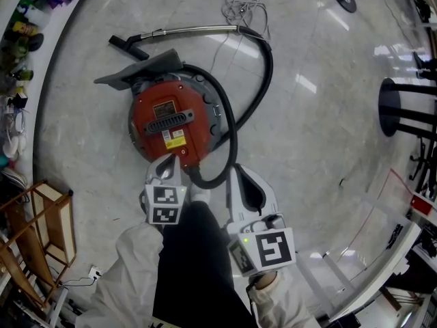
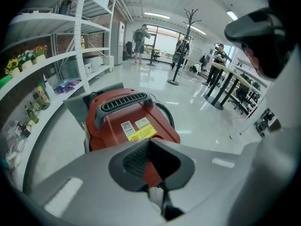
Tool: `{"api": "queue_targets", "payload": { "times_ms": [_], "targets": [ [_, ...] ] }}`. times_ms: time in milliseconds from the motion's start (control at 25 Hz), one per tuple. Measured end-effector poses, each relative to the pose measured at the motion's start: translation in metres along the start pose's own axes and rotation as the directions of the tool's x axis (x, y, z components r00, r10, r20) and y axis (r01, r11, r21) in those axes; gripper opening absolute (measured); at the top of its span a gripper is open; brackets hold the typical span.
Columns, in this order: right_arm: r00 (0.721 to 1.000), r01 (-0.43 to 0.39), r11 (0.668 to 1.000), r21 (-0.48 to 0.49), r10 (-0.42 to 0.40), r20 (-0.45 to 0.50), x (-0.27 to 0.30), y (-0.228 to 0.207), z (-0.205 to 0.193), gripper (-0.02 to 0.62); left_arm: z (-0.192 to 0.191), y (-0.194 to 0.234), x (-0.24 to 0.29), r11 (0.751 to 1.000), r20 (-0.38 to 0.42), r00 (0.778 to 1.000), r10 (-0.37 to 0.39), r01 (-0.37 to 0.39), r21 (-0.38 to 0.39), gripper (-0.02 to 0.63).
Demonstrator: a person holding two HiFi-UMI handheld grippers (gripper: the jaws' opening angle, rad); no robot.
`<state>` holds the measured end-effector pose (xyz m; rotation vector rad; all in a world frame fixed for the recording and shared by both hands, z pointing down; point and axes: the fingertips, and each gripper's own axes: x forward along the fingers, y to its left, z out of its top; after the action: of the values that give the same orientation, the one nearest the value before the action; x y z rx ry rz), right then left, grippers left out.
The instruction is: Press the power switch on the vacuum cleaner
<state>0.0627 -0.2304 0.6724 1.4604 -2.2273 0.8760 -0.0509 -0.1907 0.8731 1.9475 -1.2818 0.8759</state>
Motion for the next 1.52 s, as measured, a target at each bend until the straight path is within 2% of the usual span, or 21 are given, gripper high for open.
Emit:
{"api": "queue_targets", "payload": {
  "times_ms": [1520],
  "targets": [
    [1.000,0.011,1.000,0.011,-0.011,-0.025,-0.001,-0.003,-0.012,0.000,-0.010,0.005,0.005,0.999,-0.012,0.999,0.031,-0.031,0.009,0.000]
  ]
}}
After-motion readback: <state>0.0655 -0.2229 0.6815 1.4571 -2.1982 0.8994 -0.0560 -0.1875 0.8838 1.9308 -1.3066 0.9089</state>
